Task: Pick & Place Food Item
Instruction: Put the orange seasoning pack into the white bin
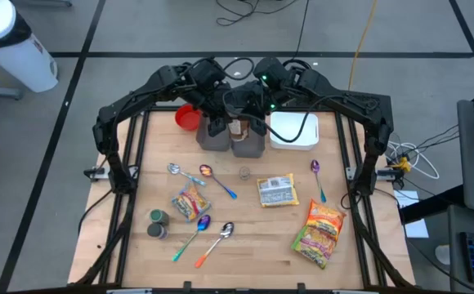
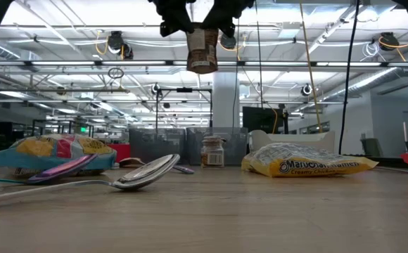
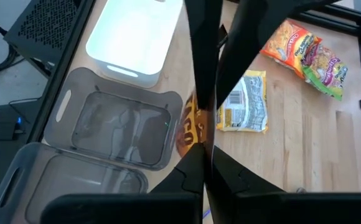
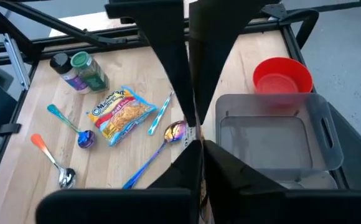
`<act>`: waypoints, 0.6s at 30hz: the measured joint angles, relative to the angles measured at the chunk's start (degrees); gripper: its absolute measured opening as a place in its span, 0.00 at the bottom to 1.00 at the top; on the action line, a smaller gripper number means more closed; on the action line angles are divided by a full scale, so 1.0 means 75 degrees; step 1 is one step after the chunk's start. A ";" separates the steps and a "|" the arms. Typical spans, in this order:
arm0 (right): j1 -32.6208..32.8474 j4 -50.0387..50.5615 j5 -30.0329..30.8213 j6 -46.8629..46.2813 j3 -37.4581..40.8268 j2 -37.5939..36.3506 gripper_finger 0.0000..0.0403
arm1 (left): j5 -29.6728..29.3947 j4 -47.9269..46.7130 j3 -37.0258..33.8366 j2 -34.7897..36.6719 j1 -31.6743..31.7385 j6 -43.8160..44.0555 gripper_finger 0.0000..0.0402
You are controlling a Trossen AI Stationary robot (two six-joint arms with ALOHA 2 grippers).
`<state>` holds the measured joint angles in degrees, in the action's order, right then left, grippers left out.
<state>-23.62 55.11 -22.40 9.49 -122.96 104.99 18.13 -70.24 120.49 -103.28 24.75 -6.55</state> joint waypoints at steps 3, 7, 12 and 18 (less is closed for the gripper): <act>-0.0003 0.0001 0.0044 0.0047 0.0000 0.0000 0.00 | -0.0005 -0.0003 0.0000 0.0000 0.0014 0.0007 0.02; -0.0012 -0.0005 0.0190 0.0086 0.0000 -0.0001 0.00 | -0.0003 0.0006 0.0000 0.0000 0.0084 -0.0143 0.03; -0.0106 0.0073 0.0211 0.0095 0.0003 -0.0043 0.00 | 0.0301 0.0012 0.0003 0.0023 0.0267 -0.0143 0.16; -0.0316 0.0169 0.0188 0.0112 0.0003 -0.0095 0.00 | 0.0604 -0.0012 0.0006 0.0110 0.0484 -0.0106 0.35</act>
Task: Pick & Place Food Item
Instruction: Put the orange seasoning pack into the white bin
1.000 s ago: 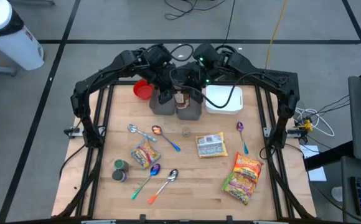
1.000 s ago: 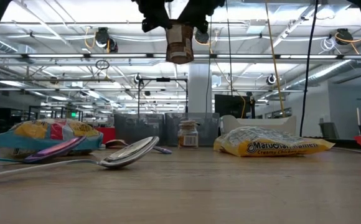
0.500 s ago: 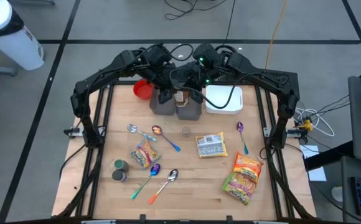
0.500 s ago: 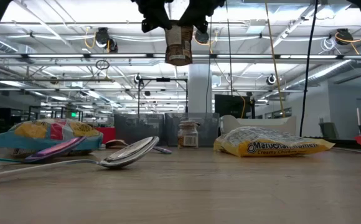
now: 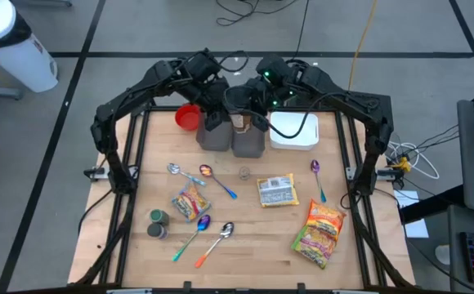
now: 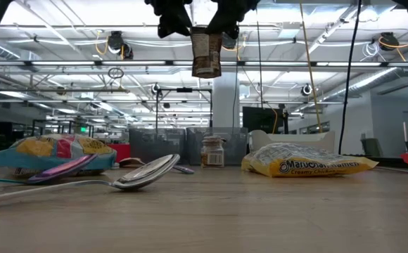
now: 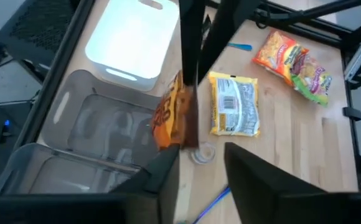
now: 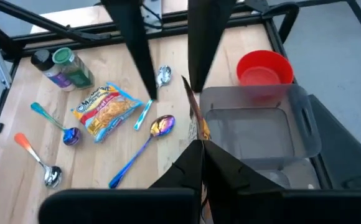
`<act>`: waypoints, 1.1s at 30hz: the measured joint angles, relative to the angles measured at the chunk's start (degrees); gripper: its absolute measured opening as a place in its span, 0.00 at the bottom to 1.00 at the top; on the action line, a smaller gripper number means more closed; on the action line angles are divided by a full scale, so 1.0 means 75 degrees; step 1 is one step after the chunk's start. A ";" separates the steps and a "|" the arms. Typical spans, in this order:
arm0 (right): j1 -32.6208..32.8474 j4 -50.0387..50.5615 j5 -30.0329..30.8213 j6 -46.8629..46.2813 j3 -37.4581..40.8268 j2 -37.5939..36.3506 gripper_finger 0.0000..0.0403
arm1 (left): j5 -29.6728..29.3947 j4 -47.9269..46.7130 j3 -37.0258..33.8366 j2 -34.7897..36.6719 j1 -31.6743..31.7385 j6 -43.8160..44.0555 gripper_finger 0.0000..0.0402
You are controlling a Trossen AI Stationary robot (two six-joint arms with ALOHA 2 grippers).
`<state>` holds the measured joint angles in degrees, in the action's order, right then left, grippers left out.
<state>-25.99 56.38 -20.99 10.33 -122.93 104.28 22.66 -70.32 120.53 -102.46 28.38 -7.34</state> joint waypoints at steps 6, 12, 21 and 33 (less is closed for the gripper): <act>-0.0506 -0.0055 0.0005 -0.0121 0.0000 -0.0363 0.00 | -0.0264 -0.0013 0.0000 0.0443 0.0372 0.0025 0.44; -0.1361 -0.0188 0.0490 -0.0664 0.0000 -0.0802 0.00 | -0.0397 0.0253 0.0000 0.1078 0.0816 0.0272 0.45; -0.2161 0.0980 0.0795 -0.0647 -0.0003 -0.1038 0.00 | -0.0571 -0.0303 -0.0001 0.1582 0.1236 0.0500 0.45; -0.2217 0.1486 0.0894 -0.0565 0.0156 -0.1029 0.00 | 0.0375 0.0697 -0.2212 0.1881 0.0785 0.0552 0.45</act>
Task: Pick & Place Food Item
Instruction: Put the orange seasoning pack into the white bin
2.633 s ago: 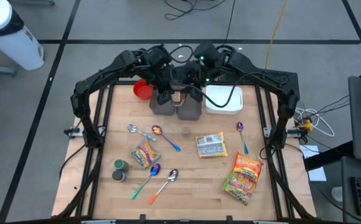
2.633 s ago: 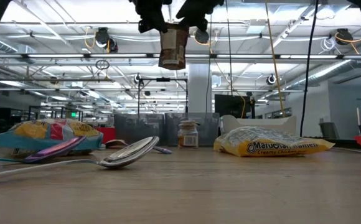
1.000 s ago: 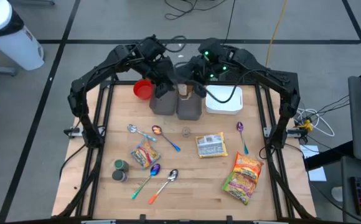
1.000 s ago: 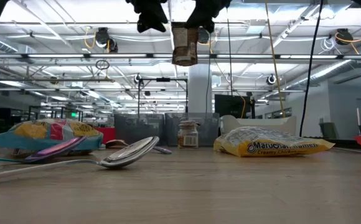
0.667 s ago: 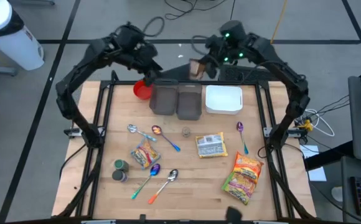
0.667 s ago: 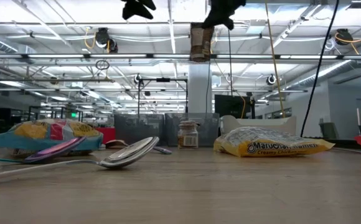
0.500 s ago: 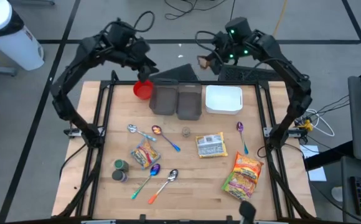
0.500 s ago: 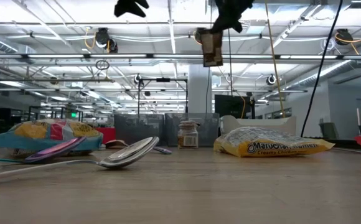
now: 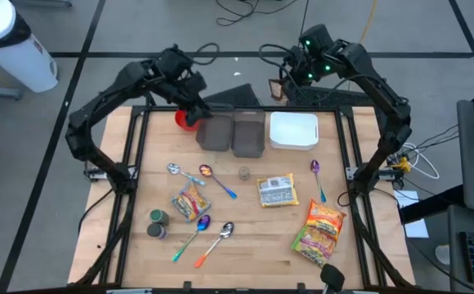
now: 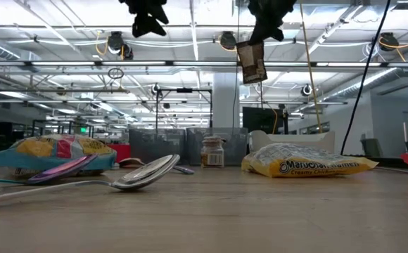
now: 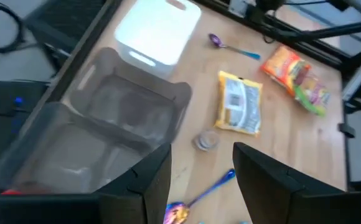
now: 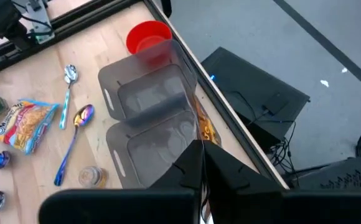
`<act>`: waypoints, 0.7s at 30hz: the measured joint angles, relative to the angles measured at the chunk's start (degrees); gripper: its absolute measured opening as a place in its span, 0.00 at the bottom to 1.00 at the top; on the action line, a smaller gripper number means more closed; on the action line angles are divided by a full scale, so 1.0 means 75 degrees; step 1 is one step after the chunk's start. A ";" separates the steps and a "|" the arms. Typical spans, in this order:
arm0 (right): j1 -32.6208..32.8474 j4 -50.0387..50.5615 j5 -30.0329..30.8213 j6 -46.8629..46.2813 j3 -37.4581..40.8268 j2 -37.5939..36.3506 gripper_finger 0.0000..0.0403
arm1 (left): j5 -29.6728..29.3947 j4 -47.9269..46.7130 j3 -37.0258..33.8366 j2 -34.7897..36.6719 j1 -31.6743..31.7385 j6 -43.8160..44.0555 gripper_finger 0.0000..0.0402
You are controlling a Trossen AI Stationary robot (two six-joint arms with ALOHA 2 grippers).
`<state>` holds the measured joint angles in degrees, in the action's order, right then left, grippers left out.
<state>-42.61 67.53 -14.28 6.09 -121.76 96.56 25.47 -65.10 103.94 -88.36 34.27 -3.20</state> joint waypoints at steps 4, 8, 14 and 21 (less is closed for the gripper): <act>0.0042 -0.0137 0.0321 -0.0009 0.0790 -0.0165 0.00 | 0.0354 0.1339 -0.1283 0.0404 -0.0145 0.0413 0.45; 0.0162 -0.1155 0.0304 -0.0271 0.2157 -0.0698 0.00 | 0.0423 0.2359 -0.2343 0.0908 -0.0249 0.0817 0.45; 0.0203 -0.2811 0.0277 -0.0323 0.4590 -0.1685 0.00 | 0.0392 0.3461 -0.3766 0.1660 -0.0245 0.1334 0.45; -0.0117 -0.4519 0.0270 -0.0276 0.6846 -0.2615 0.00 | -0.0002 0.3794 -0.4691 0.2075 -0.0263 0.1722 0.45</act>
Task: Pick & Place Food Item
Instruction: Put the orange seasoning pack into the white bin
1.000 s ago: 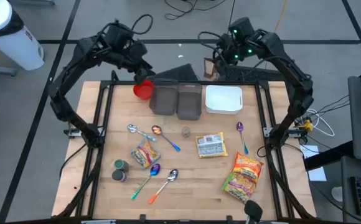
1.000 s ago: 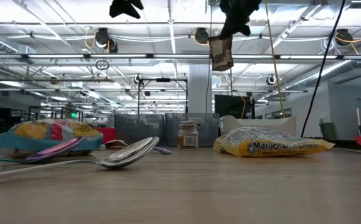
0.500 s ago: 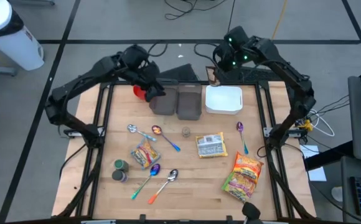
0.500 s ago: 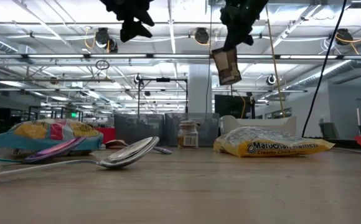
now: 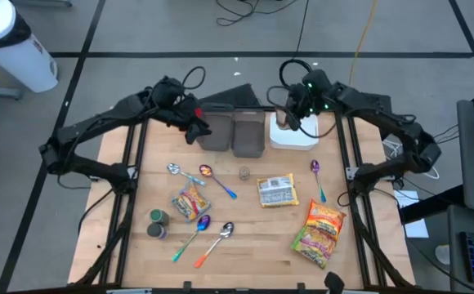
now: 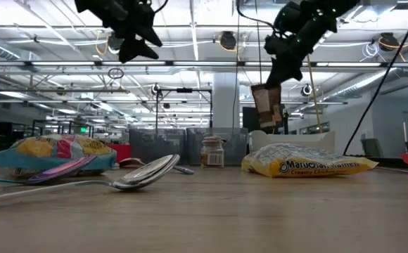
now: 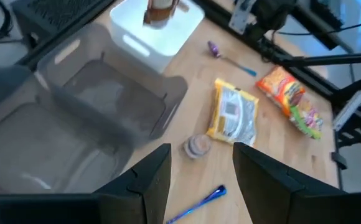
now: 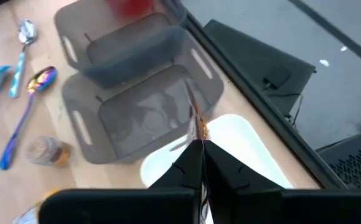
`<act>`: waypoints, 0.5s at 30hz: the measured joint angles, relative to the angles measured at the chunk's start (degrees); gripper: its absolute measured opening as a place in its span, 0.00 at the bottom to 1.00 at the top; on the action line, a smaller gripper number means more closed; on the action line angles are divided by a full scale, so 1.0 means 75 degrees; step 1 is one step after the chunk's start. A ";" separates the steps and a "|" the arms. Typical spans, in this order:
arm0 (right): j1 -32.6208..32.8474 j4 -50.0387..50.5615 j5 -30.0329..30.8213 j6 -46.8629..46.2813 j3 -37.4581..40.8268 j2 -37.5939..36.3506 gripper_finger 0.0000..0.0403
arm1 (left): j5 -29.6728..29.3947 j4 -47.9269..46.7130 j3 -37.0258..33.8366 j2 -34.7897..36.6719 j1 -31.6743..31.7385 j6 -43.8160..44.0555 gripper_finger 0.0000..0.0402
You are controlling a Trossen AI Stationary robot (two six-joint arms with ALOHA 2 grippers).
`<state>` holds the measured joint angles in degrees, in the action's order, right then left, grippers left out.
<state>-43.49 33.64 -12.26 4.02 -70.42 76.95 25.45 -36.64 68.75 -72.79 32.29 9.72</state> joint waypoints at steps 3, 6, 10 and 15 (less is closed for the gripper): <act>-0.0174 -0.0572 0.0008 -0.0062 0.0540 -0.0138 0.00 | -0.0009 0.0003 -0.0168 0.0000 -0.0023 0.0148 0.45; -0.0292 -0.0891 0.0010 -0.0272 0.0872 -0.0157 0.00 | -0.0006 0.0006 -0.0234 -0.0006 -0.0034 0.0213 0.45; -0.0404 -0.1135 0.0241 -0.0956 0.1122 -0.0163 0.00 | -0.0106 0.0080 -0.0239 -0.0052 -0.0079 0.0364 0.45; -0.0344 -0.1091 0.1512 -0.2079 0.1427 -0.0251 0.00 | -0.0221 0.0223 -0.0239 -0.0050 -0.0079 0.0615 0.45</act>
<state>-46.07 25.45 -0.92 -11.58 -59.71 75.06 23.80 -34.97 66.96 -73.17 31.70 14.33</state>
